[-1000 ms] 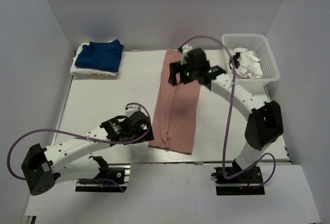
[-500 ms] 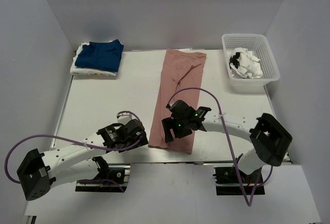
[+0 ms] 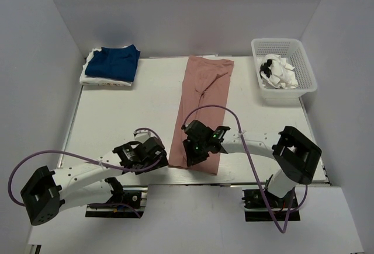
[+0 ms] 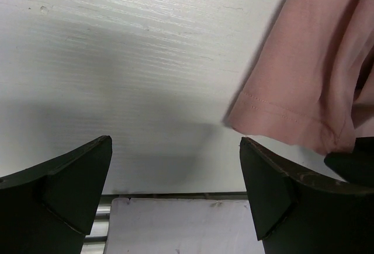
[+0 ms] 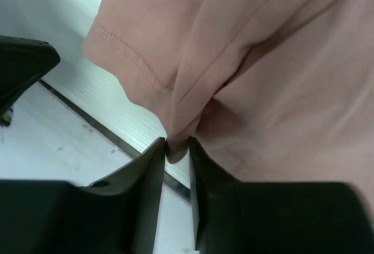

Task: Fold and stack the t-shirts

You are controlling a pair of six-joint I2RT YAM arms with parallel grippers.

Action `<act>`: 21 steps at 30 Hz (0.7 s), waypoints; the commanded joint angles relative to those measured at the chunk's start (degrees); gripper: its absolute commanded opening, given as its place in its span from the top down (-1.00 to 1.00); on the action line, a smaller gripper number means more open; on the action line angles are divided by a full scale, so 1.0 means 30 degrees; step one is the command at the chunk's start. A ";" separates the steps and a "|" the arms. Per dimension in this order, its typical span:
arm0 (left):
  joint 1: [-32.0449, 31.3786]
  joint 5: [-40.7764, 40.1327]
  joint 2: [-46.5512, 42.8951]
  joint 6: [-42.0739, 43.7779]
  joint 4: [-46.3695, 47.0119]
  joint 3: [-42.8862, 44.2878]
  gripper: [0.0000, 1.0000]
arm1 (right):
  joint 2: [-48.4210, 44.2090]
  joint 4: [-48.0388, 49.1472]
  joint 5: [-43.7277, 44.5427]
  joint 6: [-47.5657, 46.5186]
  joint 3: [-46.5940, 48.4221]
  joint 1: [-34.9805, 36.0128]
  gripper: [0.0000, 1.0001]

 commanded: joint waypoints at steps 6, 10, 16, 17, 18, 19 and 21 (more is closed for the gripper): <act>0.0017 -0.0084 -0.0942 -0.0274 0.0128 -0.0420 -1.00 | -0.1200 0.1874 -0.0251 0.1124 0.0397 0.0132 1.00; 0.0017 -0.0084 -0.0942 -0.0274 0.0303 -0.0246 -1.00 | -0.2902 0.1467 -0.0308 0.1505 -0.0392 -0.0042 1.00; 0.0017 -0.0084 0.0110 0.1391 0.0977 0.0983 -1.00 | -0.3432 0.0530 0.0390 0.2912 -0.1860 -0.0073 1.00; 0.0017 -0.0084 0.0461 0.1657 0.1151 0.1219 -1.00 | -0.3315 0.0265 0.0394 0.2942 -0.1801 -0.0044 1.00; 0.0017 -0.0084 0.1276 0.1921 0.1356 0.1627 -1.00 | -0.3053 0.0175 0.0365 0.2913 -0.1772 -0.0014 0.90; 0.0017 -0.0084 0.1749 0.2388 0.1358 0.1834 -1.00 | -0.2877 -0.0087 0.0278 0.2942 -0.1772 -0.0072 0.86; 0.0017 0.0091 0.2657 0.2771 0.1592 0.2186 -1.00 | -0.2088 -0.0410 0.0306 0.2942 -0.1333 -0.0072 0.86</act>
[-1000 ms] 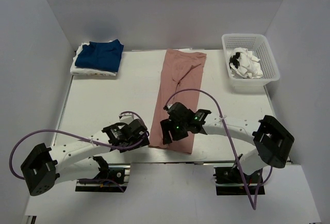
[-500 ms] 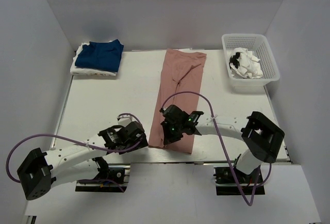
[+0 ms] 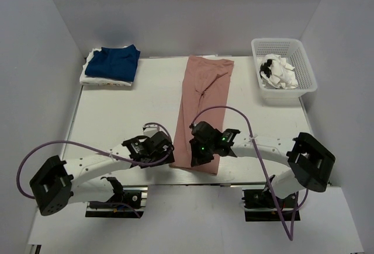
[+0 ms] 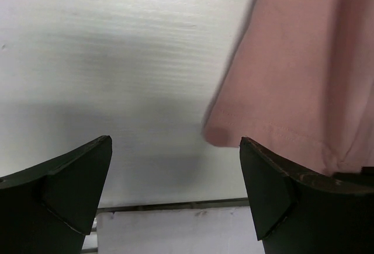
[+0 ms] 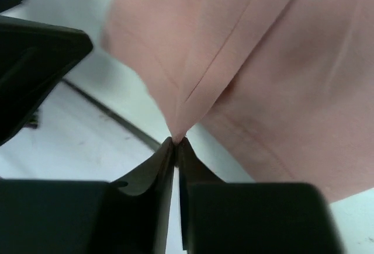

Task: Fold and stack the t-shirts

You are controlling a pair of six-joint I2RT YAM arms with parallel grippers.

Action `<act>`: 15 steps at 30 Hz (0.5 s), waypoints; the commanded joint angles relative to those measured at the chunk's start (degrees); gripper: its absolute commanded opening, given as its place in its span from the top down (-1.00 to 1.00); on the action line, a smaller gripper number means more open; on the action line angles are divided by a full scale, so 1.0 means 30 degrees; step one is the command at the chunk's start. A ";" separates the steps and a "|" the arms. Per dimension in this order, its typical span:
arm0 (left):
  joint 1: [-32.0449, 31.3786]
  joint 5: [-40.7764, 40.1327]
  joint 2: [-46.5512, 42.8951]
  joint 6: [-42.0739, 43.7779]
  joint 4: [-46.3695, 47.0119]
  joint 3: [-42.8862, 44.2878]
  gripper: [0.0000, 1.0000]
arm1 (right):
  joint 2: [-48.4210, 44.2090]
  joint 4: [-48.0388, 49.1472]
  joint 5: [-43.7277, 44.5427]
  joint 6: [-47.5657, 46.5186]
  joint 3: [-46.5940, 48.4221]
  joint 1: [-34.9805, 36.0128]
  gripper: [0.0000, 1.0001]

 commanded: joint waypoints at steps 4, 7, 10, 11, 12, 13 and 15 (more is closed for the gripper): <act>0.0017 0.0478 0.2829 0.1566 0.1390 0.1330 -0.96 | 0.1249 -0.2693 0.1626 0.1035 0.1126 -0.0007 0.35; 0.0017 0.0741 0.3798 0.1566 0.1945 0.1330 -0.86 | 0.0109 -0.3222 0.2099 0.1212 0.0806 -0.0006 -0.81; 0.0017 0.1093 0.4004 0.1742 0.2417 0.1125 -0.63 | -0.1792 -0.3250 0.3152 0.1678 0.0279 -0.0007 -0.81; 0.0017 0.1095 0.4207 0.1742 0.2620 0.1125 -0.48 | -0.2378 -0.3251 0.3301 0.1971 -0.0244 -0.0065 -0.81; 0.0017 0.1095 0.4209 0.1742 0.2622 0.1125 -0.41 | -0.2384 -0.3396 0.3303 0.1974 -0.0250 -0.0066 -0.81; 0.0017 0.1095 0.4209 0.1742 0.2796 0.0922 -0.35 | -0.3022 -0.3455 0.3419 0.2177 -0.0598 -0.0095 -0.81; 0.0017 0.1271 0.4209 0.1945 0.3265 0.0659 -0.16 | -0.3320 -0.4039 0.3420 0.2442 -0.1068 -0.0124 -0.81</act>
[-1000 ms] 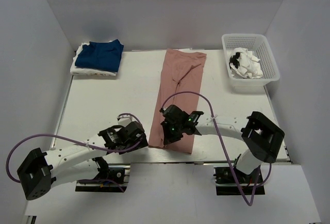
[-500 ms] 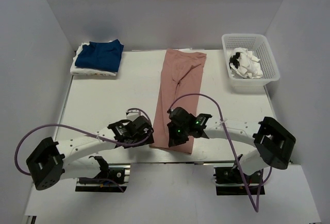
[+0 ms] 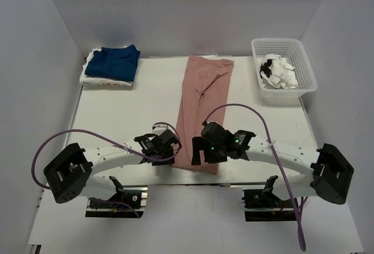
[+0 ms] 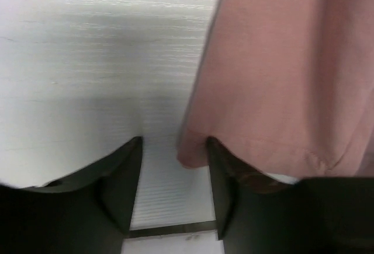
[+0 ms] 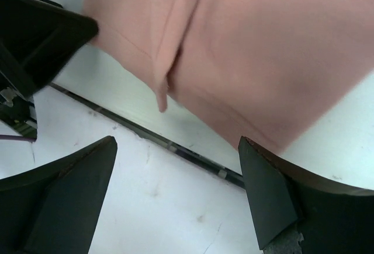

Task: Fold and stack the t-shirts

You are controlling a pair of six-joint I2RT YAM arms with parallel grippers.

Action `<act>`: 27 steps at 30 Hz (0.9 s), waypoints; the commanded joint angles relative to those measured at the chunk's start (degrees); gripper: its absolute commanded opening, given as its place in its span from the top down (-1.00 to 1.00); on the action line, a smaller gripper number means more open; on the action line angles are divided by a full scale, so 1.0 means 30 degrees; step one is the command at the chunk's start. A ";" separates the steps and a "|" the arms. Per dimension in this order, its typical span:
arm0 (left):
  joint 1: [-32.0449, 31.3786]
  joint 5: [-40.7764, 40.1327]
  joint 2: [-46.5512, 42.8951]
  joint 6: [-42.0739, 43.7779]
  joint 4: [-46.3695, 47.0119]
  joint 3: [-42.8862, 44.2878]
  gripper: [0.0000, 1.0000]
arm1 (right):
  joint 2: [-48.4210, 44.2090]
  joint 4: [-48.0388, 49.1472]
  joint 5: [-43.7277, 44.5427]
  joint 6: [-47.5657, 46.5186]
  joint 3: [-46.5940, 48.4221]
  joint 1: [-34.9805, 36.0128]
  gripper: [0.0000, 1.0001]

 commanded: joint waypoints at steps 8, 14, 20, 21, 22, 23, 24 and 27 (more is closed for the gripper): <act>0.0010 0.2183 0.0401 0.0967 0.2129 -0.0926 0.82 | -0.1098 -0.1773 0.1323 0.1901 -0.2836 -0.0161 -0.81; 0.0010 0.2213 -0.0242 0.0617 0.1750 -0.1279 1.00 | 0.0338 -0.0457 0.1384 0.0907 -0.2983 -0.0132 -0.43; 0.0010 0.2037 -0.2291 0.0615 0.2159 -0.2332 1.00 | 0.0662 0.0249 0.1910 0.0701 -0.3422 -0.0161 0.48; 0.0010 0.1863 -0.2642 0.0615 0.2333 -0.2334 1.00 | 0.0604 0.0191 0.2026 0.0730 -0.3597 -0.0103 0.56; 0.0010 0.1861 -0.3226 0.0615 0.2334 -0.2566 1.00 | 0.0545 0.0277 0.2028 0.0730 -0.3744 -0.0102 0.68; 0.0010 0.1861 -0.3493 0.0615 0.2334 -0.2568 1.00 | 0.0545 0.0249 0.2057 0.0730 -0.3774 -0.0102 0.88; 0.0010 0.1861 -0.3757 0.0615 0.2509 -0.2568 1.00 | 0.0371 0.0307 0.2260 0.0614 -0.3746 -0.0073 1.00; 0.0010 0.1685 -0.4343 0.0994 0.2510 -0.2336 1.00 | 0.0164 0.0104 0.2379 0.0439 -0.3077 -0.0102 1.00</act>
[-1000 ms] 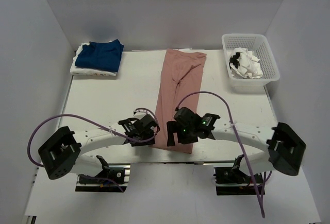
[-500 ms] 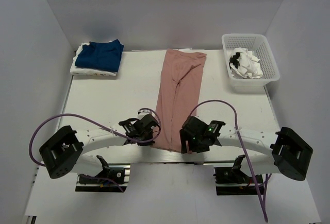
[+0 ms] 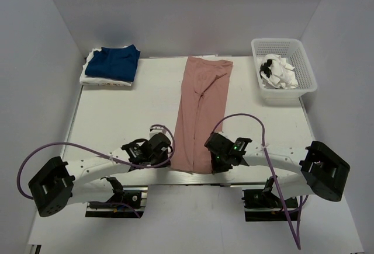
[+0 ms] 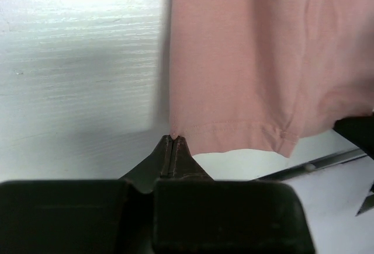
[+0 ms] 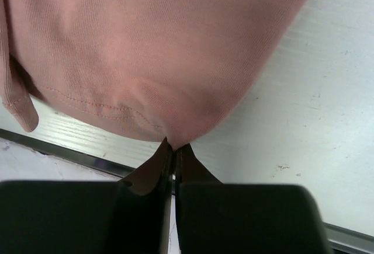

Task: Fold and stack the t-shirts

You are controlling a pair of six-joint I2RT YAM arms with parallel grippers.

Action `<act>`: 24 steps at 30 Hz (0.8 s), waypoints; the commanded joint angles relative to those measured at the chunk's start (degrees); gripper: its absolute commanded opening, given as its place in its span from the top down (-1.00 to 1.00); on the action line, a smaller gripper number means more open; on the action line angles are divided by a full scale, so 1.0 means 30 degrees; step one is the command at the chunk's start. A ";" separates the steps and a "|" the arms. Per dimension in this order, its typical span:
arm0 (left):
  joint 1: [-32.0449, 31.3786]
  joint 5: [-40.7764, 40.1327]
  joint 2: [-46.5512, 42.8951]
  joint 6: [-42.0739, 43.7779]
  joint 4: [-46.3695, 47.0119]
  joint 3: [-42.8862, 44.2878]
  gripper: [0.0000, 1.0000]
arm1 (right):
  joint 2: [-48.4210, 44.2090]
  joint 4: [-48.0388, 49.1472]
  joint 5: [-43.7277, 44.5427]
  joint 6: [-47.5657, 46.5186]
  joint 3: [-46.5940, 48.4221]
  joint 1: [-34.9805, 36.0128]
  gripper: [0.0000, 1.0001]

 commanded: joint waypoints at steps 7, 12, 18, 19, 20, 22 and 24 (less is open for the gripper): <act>0.0003 -0.2659 -0.0812 0.0289 -0.0721 0.3162 1.00 | -0.1240 -0.1132 0.2847 -0.0821 0.2612 -0.0095 1.00; 0.0761 -0.5941 0.1878 0.0463 -0.2155 0.6444 1.00 | -0.0743 -0.2044 0.5547 -0.0993 0.4460 -0.1061 1.00; 0.2955 -0.6737 0.6443 0.2337 -0.1720 1.1244 1.00 | 0.0955 -0.0933 0.6722 -0.3305 0.6831 -0.3520 1.00; 0.3223 -0.6561 0.6947 0.2862 -0.1486 1.1776 1.00 | 0.1161 -0.0669 0.6752 -0.3454 0.7038 -0.4220 1.00; 0.3515 -0.6559 0.7445 0.3070 -0.1483 1.2304 1.00 | 0.1714 -0.0405 0.6752 -0.4123 0.7301 -0.4459 1.00; 0.4159 -0.6559 0.8644 0.3946 -0.1045 1.4029 1.00 | 0.2388 0.0967 0.6374 -0.4769 0.7712 -0.5453 1.00; 0.4542 -0.6385 0.9293 0.4826 -0.0432 1.4679 1.00 | 0.2889 0.1705 0.5674 -0.5328 0.8356 -0.6301 1.00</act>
